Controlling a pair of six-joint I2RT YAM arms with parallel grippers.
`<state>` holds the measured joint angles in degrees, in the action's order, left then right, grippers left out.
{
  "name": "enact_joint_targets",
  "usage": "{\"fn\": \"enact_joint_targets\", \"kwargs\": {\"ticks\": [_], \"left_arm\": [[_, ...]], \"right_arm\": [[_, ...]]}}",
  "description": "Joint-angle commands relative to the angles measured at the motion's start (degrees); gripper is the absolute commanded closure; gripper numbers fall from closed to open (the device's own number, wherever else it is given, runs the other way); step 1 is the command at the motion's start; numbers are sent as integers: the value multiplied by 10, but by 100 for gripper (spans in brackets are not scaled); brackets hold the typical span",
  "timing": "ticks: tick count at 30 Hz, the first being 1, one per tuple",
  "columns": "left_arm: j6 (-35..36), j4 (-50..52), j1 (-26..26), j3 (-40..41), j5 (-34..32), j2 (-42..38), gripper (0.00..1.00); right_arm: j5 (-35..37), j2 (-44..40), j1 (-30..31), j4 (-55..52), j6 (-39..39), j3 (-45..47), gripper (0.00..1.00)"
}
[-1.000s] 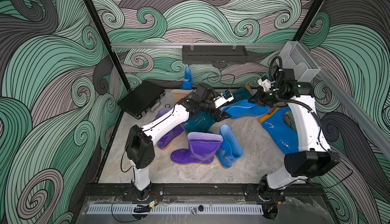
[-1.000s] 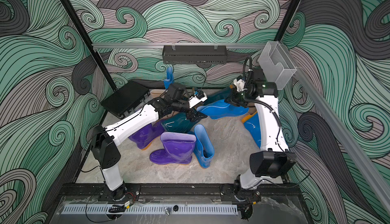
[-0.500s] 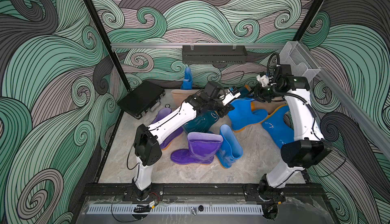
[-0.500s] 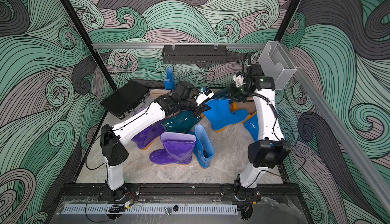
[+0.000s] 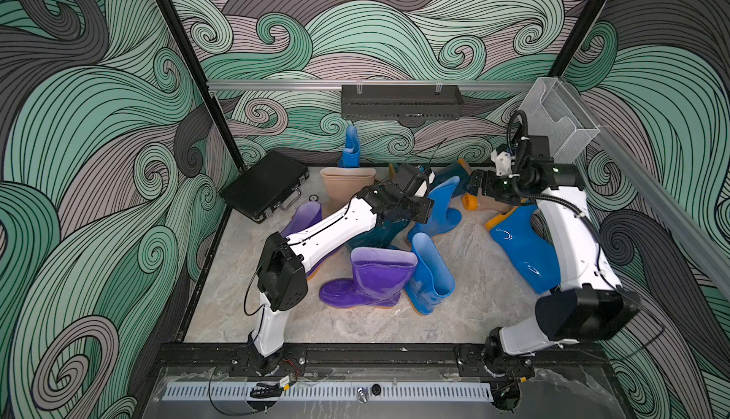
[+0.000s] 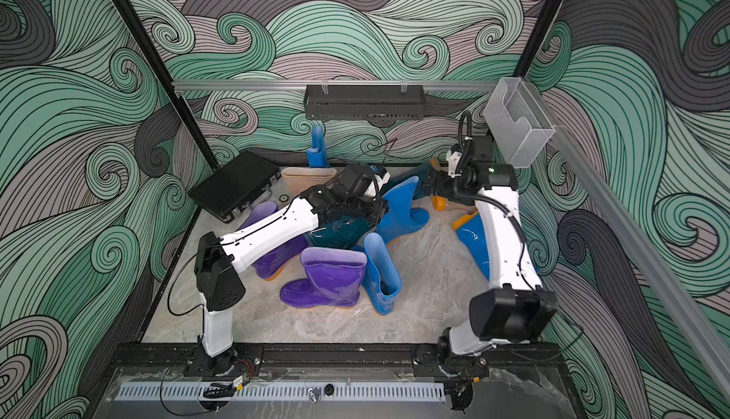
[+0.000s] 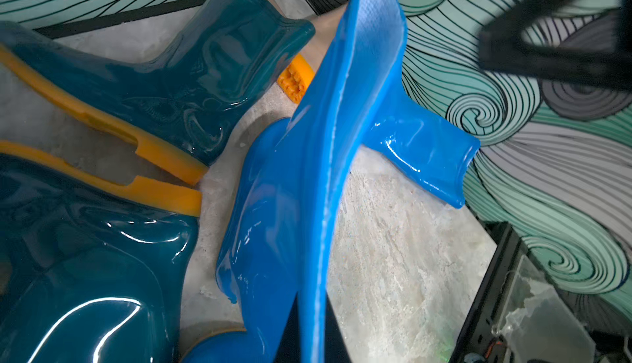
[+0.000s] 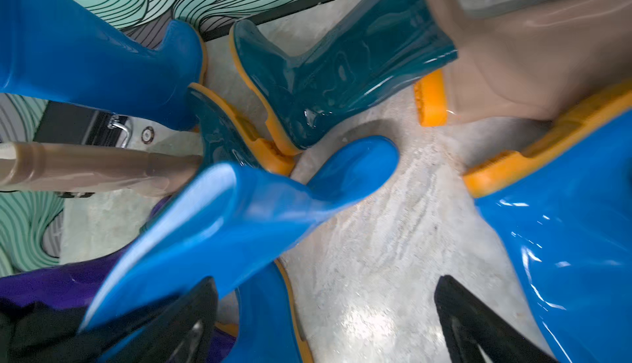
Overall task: Match and arrange rain boots in pairs
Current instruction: Place the rain boot at the center of the board, then adjust the rain boot at the center of the board.
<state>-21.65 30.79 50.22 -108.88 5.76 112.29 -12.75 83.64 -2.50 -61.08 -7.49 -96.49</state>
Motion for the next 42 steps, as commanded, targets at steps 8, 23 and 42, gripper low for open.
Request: {"fn": "enact_joint_targets", "kwargs": {"ticks": [8,23,42], "left_arm": [[-114,-96,42,-16,-67,-14,98],[48,-85,25,13,-139,-143,20],[40,-87,-100,235,-149,-304,20]], "right_arm": [[1,-156,0,37,-77,161,1],[20,-114,119,46,-181,77,1],[157,29,243,-11,-158,41,5]]}}
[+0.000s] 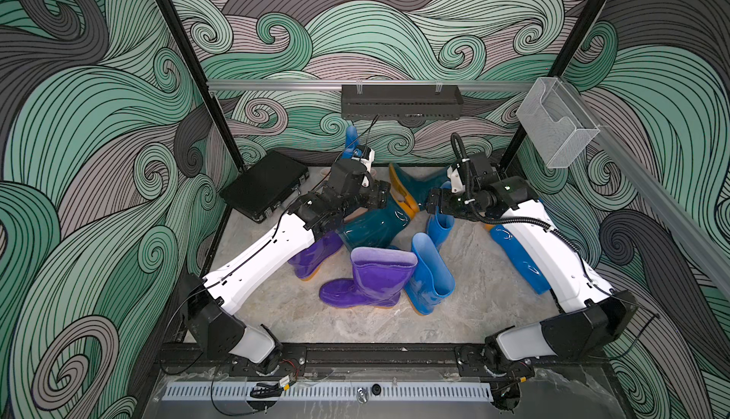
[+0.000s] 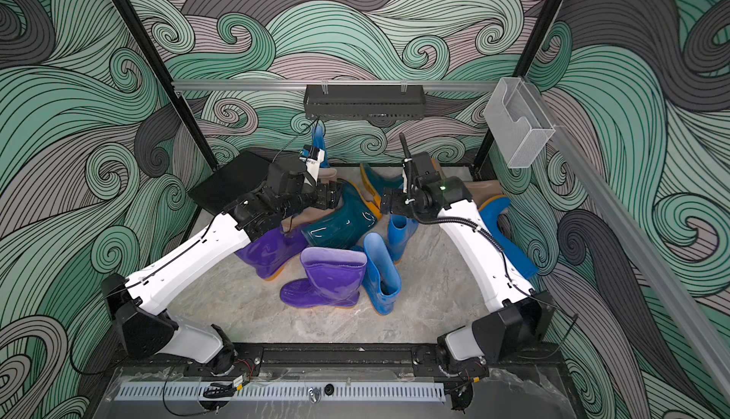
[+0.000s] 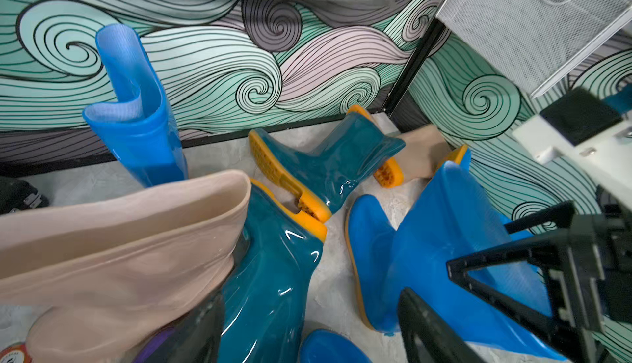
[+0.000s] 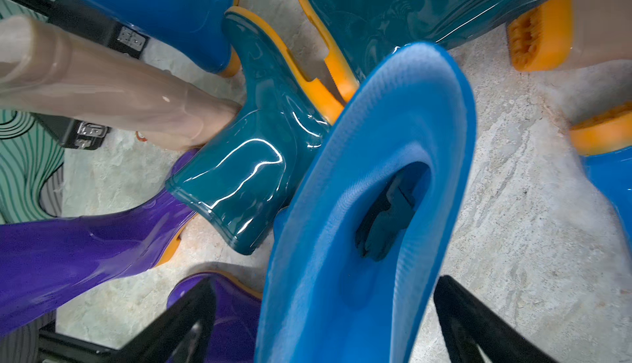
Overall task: Match and arrange rain boots in pairs
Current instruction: Adjust the rain boot at the center of the board.
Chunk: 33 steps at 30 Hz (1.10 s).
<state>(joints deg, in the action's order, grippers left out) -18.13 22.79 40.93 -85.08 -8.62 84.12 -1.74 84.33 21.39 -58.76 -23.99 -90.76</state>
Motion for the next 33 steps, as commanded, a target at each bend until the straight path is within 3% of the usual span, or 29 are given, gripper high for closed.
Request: {"fn": "enact_joint_targets", "kwargs": {"ticks": [1,5,9,15,18,23,33], "left_arm": [[5,-7,-8,0,-5,-22,20],[3,-9,-12,7,-3,-22,20],[3,-12,-15,11,1,-22,20],[-4,-20,-22,16,4,-22,20],[-6,-20,-24,16,5,-22,20],[-9,-16,-26,19,5,-22,20],[-14,-13,-28,22,5,-22,20]], "right_arm": [[53,33,5,-44,26,-21,18],[87,51,5,-101,105,-68,72],[113,42,3,-146,216,-96,99],[97,28,-15,-171,347,-87,100],[66,27,-39,-171,352,-93,100],[81,24,-54,-166,363,-69,100],[43,-8,-82,-87,343,10,100]]}}
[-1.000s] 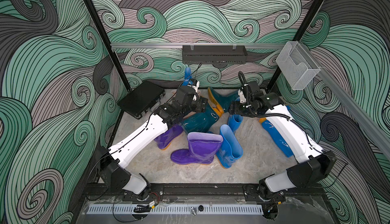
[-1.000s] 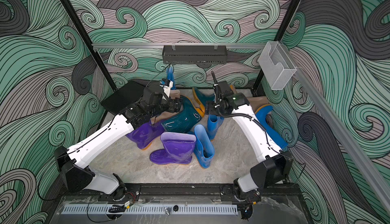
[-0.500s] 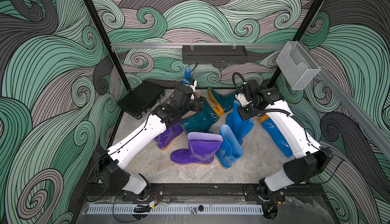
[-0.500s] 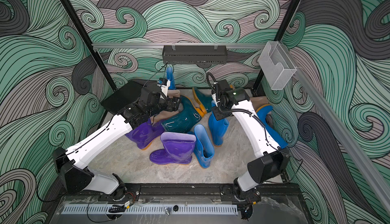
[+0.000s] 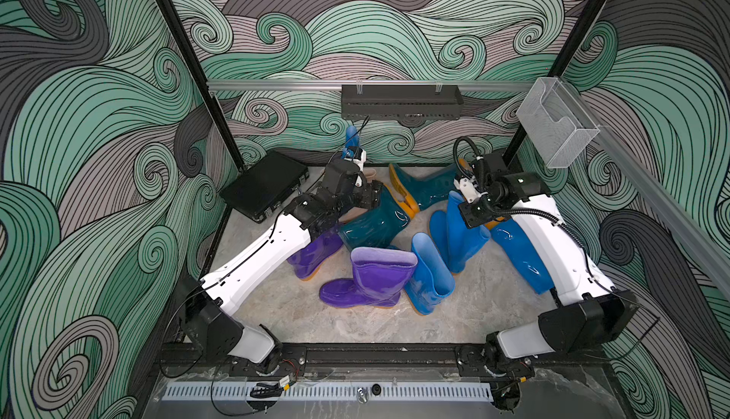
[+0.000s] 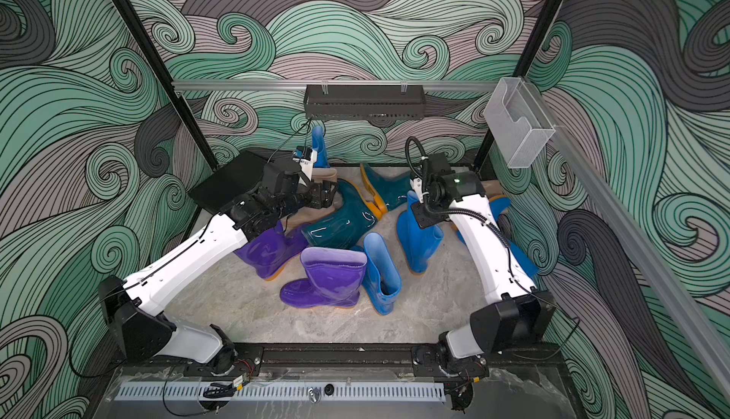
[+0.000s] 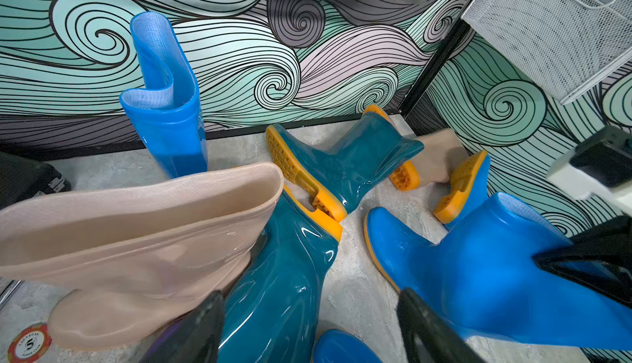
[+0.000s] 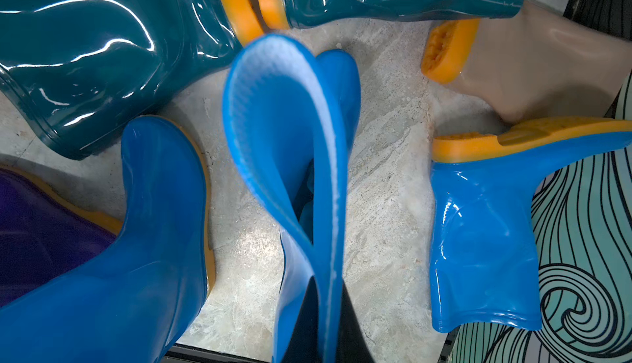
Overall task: Match and arrange rain boots in pairs
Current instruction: Adjust the rain boot at the center of the board.
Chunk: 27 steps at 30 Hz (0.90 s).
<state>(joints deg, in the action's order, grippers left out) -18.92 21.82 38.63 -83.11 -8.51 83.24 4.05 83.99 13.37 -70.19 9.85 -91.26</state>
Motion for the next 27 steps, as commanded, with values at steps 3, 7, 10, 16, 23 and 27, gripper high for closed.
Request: {"fn": "enact_joint_targets", "kwargs": {"ticks": [3,7,10,16,23,27], "left_arm": [[-2,-2,-5,2,5,-13,20],[7,3,-5,-5,10,-13,20],[13,0,-5,-10,17,-13,20],[11,-8,-5,-21,50,-8,20],[2,-13,-5,-23,76,-6,20],[0,-12,-5,-20,84,-3,20]], "right_arm": [[-24,-13,-3,25,-26,-1,62],[2,-74,-27,22,-103,-14,27],[20,-143,-86,22,-161,12,14],[-33,-247,-277,28,-205,147,3],[-127,-258,-450,118,-325,338,1],[-134,-251,-520,186,-456,432,1]]}}
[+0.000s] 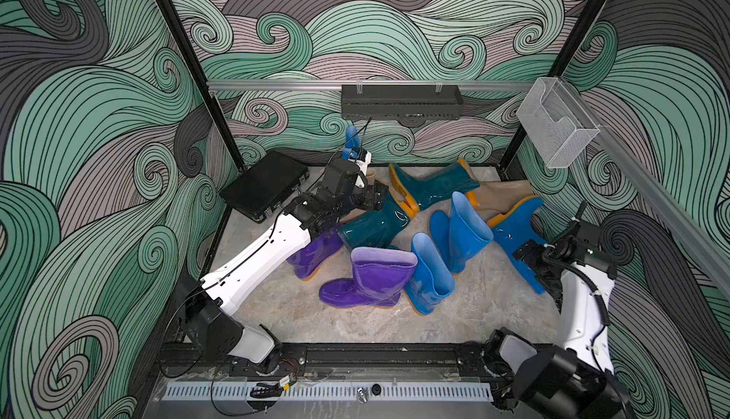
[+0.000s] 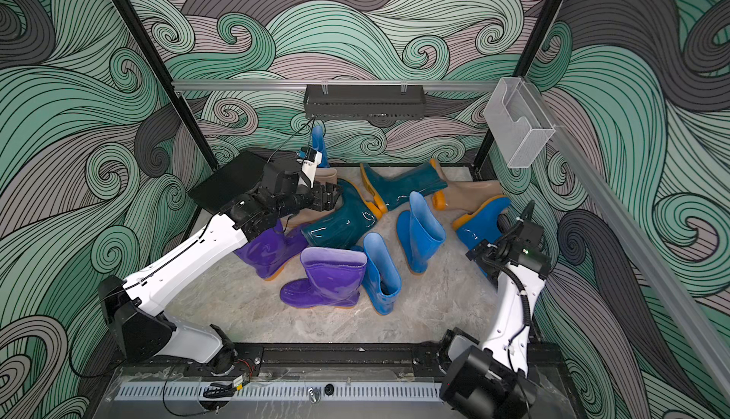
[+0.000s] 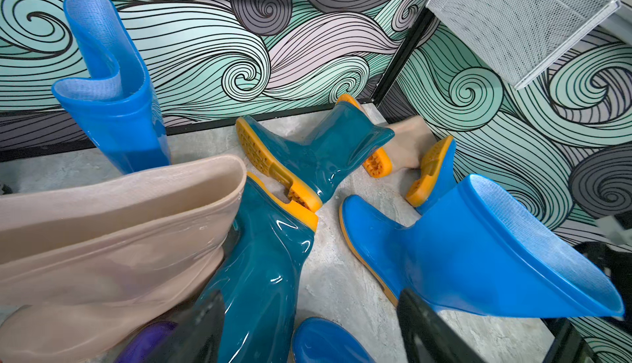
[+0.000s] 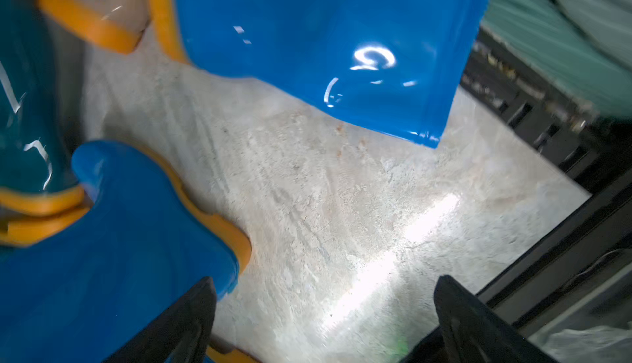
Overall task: Match and arrange rain boots in pairs
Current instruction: Adjust the rain boot at the center of the board.
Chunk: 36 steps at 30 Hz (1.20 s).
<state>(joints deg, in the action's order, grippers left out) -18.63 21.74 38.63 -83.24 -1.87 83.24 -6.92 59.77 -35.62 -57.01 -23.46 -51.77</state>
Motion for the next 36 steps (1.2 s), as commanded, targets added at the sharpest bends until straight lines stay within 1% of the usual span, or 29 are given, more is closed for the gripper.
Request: {"fn": "enact_joint_targets", "kwargs": {"ticks": [1,4,6,10,15,20,23,26,29,31,32,33,35,36], "left_arm": [[-2,-11,-5,-17,17,-2,20],[3,-9,-5,-15,13,2,20],[6,-9,-5,-16,11,8,20],[7,-2,-6,-21,10,20,20],[4,1,-8,-25,8,33,20],[2,12,-8,-38,5,51,20],[1,15,-8,-46,4,58,20],[2,20,-9,-53,-5,65,20],[2,22,-9,-56,-9,68,20],[1,25,-9,-58,-14,68,20],[1,26,-9,-59,-16,70,20],[0,26,-9,-60,-18,70,20],[0,27,-9,-61,-21,70,20],[0,28,-9,-63,-22,70,20]], "right_arm": [[-17,-12,-30,75,-152,55,1],[7,-26,-30,129,-225,100,2],[18,-28,-30,169,-258,124,1],[38,9,-30,191,-290,139,1],[69,12,-30,273,-322,179,1],[87,53,-33,325,-331,183,1],[89,78,-33,351,-334,182,4],[99,110,-33,361,-321,174,8],[90,143,-34,384,-302,170,15],[88,153,-34,392,-293,174,26],[88,152,-34,393,-288,176,33],[90,150,-34,392,-283,177,46],[96,134,-34,382,-268,175,62],[98,126,-33,375,-260,172,67]]}}
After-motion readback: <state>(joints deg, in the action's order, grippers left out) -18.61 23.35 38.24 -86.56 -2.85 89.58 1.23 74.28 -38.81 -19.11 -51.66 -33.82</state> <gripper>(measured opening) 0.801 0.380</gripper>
